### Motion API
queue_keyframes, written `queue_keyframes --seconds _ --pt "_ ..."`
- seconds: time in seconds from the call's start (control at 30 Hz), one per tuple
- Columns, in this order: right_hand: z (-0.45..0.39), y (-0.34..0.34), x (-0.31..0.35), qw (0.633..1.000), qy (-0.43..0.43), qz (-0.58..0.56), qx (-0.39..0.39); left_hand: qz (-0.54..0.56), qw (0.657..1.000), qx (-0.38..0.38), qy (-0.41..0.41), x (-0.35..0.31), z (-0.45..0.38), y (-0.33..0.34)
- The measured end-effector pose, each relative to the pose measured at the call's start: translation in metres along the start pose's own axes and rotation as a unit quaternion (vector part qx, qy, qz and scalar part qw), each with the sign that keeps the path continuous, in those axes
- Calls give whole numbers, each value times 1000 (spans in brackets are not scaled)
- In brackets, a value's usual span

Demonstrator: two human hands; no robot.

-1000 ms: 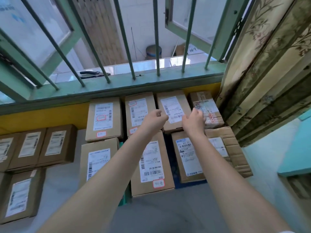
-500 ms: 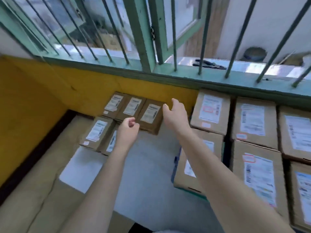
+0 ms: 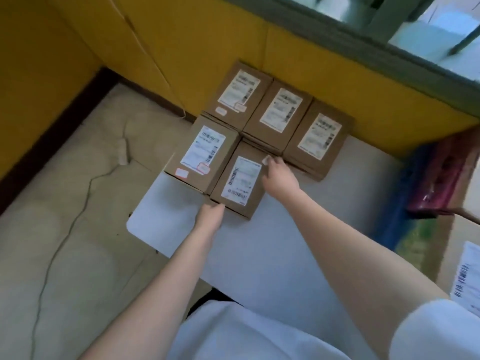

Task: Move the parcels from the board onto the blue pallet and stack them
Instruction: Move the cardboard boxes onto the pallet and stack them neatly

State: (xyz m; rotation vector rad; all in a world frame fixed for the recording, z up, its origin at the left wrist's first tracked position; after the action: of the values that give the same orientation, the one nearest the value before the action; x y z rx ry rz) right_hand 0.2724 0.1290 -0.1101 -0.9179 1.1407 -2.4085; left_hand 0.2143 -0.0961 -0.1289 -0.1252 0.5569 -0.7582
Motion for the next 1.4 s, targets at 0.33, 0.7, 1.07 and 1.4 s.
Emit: queue_keyframes --seconds 0.33,0.7,1.07,1.4 --pt "-11 22 0 996 62 53 -32 171 982 59 -59 6 -36 -8" --pt "5 37 -10 997 74 -2 5 177 978 95 -50 18 -36 -3" --pt "70 -61 -36 955 116 -191 -195 84 987 106 82 -26 42 8" --pt "332 -250 -242 811 126 -322 -471 -26 869 422 259 -79 298 255"
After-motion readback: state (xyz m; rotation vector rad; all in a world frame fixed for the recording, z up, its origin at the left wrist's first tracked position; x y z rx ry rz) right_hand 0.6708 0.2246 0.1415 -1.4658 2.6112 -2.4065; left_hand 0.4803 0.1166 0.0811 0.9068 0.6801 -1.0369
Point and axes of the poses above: each hand's wrist, its own z-axis away from the middle knuckle, its own y-axis out of the palm, x = y × z, the point moved 8 cm from there along -z, towards the middle knuckle, and after that the axes turned 3 degrees about -y, right-handed, at the moved point
